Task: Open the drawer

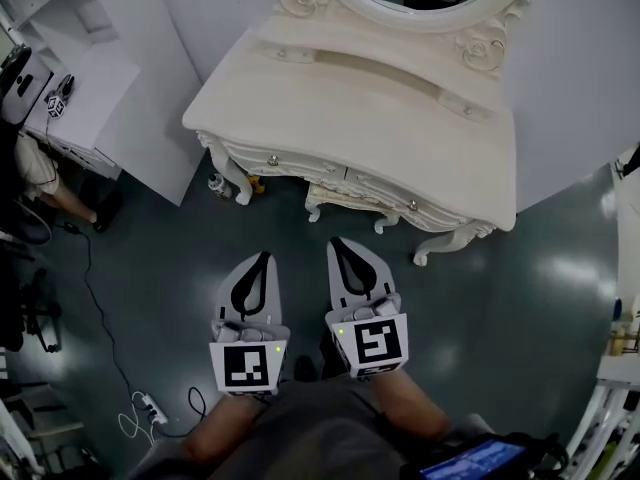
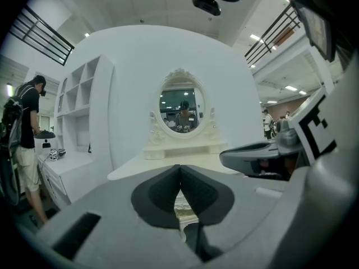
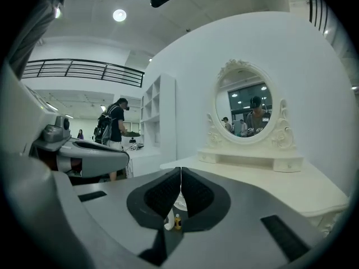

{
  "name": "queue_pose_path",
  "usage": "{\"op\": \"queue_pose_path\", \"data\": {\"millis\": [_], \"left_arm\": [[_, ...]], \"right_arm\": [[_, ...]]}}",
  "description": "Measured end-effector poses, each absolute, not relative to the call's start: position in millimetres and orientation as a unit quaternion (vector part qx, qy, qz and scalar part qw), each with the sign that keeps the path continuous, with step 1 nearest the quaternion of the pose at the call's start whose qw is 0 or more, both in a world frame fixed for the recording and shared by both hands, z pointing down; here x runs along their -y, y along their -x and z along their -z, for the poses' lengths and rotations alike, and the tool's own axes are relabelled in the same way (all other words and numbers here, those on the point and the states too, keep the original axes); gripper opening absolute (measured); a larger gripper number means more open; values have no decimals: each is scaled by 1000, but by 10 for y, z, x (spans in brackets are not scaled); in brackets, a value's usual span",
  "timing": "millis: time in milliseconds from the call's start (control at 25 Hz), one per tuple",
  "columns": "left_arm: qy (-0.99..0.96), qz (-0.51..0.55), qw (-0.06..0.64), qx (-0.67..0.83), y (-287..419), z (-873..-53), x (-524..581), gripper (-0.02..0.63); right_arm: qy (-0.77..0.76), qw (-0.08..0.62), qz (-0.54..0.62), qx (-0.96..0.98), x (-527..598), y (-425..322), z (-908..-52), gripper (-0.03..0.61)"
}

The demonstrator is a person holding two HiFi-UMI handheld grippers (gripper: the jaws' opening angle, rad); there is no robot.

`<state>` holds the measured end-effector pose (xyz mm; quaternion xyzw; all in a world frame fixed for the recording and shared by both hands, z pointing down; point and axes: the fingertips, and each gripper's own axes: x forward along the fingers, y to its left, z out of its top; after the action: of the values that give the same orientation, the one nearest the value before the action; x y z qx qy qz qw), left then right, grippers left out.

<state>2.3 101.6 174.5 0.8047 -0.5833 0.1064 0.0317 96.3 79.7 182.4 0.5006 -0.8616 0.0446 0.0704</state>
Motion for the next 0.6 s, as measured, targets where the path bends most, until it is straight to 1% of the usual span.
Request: {"op": "queue_pose_path", "data": {"millis": [280,600], "left_arm": [[-793,-115,19,598,-212,-1651,-379,15],[-779,-86,-12,621,-247,-1321,67,15]], "right_arm": [[-481,58,-48,873,-120,-1110,-1754,14],[-467,36,-23,883,409,-1182,-1495,14]]}}
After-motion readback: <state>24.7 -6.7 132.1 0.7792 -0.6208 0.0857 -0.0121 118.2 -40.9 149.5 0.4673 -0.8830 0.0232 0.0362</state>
